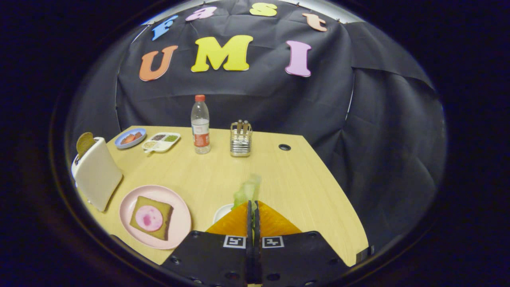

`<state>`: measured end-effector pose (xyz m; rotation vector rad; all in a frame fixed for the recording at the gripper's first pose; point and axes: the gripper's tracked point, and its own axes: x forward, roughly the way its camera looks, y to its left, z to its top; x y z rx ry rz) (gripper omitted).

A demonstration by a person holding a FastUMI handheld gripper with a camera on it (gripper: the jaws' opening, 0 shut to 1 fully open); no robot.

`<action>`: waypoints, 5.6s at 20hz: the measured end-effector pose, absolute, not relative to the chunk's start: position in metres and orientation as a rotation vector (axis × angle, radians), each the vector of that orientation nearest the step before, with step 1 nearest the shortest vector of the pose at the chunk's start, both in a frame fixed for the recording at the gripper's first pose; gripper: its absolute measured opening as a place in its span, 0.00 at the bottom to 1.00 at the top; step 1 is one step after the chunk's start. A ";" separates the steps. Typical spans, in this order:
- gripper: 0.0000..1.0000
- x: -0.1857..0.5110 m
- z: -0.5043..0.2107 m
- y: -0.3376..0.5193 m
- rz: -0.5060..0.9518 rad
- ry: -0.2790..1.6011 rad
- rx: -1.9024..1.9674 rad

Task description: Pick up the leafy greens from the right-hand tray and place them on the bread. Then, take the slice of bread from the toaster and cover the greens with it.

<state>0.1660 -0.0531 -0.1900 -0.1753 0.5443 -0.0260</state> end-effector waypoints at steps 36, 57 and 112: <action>0.00 0.166 -0.300 0.124 0.153 0.665 -0.085; 0.96 0.124 -0.162 0.171 0.204 0.504 -0.009; 0.13 0.093 -0.048 0.363 0.264 0.493 -0.024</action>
